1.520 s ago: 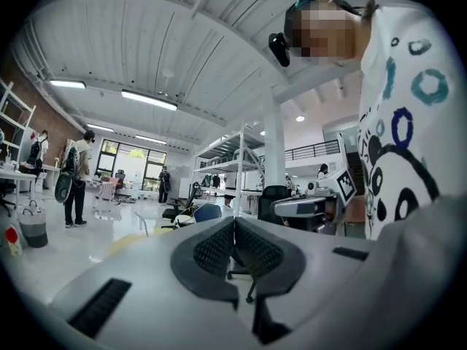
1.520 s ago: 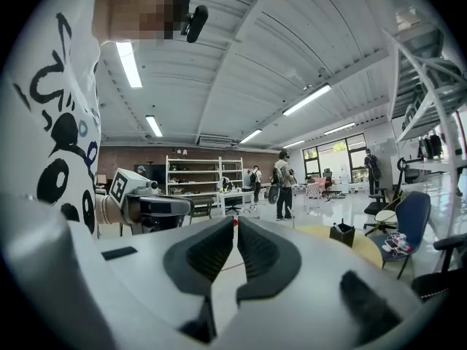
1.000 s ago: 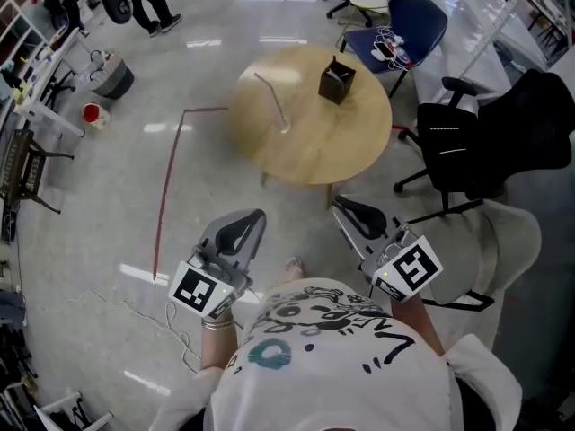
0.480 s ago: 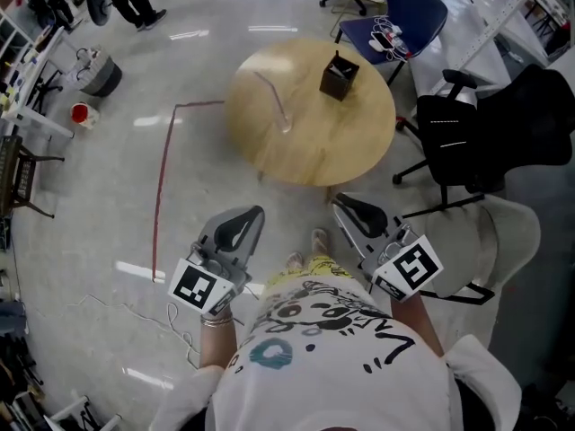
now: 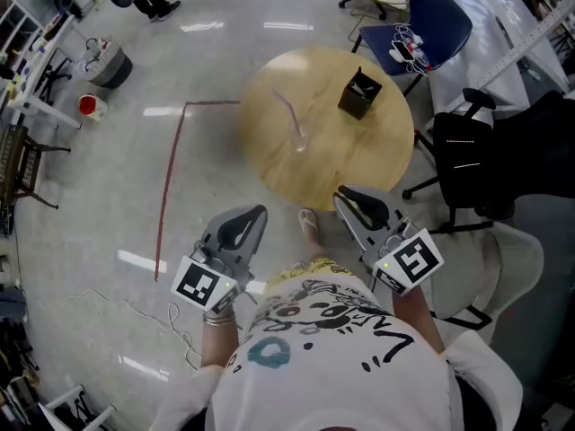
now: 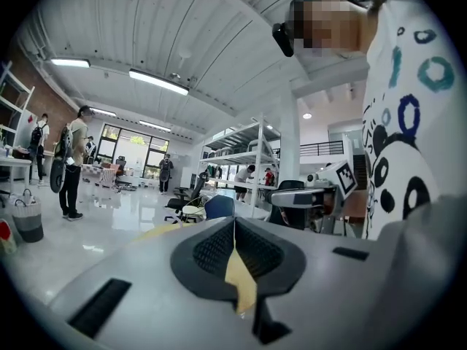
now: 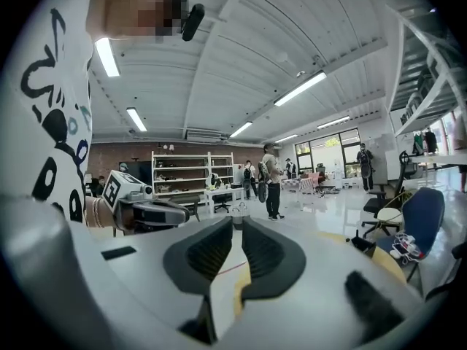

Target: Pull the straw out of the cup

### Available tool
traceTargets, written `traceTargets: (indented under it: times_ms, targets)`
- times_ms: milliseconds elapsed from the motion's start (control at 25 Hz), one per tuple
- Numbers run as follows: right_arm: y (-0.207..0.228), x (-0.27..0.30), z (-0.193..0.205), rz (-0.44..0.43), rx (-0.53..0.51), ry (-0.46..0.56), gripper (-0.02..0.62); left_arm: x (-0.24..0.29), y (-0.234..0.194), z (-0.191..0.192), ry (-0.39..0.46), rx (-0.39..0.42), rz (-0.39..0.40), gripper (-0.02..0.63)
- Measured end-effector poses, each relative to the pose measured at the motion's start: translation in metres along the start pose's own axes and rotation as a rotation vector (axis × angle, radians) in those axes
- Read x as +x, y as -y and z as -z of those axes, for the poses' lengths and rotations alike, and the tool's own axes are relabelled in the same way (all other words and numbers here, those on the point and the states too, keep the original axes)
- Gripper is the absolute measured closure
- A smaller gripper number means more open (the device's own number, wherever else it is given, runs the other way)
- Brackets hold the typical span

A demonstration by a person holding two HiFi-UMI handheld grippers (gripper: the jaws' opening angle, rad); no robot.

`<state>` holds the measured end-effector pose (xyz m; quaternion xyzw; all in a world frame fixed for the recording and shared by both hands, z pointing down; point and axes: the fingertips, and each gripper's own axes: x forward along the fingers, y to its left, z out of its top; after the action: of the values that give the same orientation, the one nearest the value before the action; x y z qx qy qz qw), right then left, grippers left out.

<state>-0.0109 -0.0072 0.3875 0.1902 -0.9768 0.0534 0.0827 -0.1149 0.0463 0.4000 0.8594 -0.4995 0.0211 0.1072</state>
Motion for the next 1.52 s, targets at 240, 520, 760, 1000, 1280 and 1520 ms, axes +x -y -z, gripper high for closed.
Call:
traceTargets:
  times_ms: [240, 520, 760, 1000, 1280, 1520]
  targets:
    - [0.047, 0.042, -0.013, -0.064, -0.02, -0.008, 0.565, 0.039, -0.047, -0.011, -0.005, 0.004, -0.069, 0.591]
    - [0.09, 0.086, -0.018, -0.141, -0.032, -0.041, 0.565, 0.077, -0.09, -0.014, -0.024, -0.028, -0.133, 0.591]
    - [0.115, 0.124, -0.004, -0.197, -0.067, -0.108, 0.565, 0.104, -0.121, -0.009, -0.048, -0.049, -0.18, 0.591]
    - [0.14, 0.155, 0.024, -0.227, -0.066, -0.173, 0.561, 0.125, -0.134, 0.0, -0.074, -0.065, -0.202, 0.591]
    - [0.145, 0.19, 0.065, -0.242, -0.09, -0.313, 0.471, 0.127, -0.149, 0.016, -0.103, -0.085, -0.208, 0.591]
    - [0.142, 0.218, 0.076, -0.213, -0.094, -0.365, 0.468, 0.124, -0.17, 0.029, -0.145, -0.118, -0.171, 0.591]
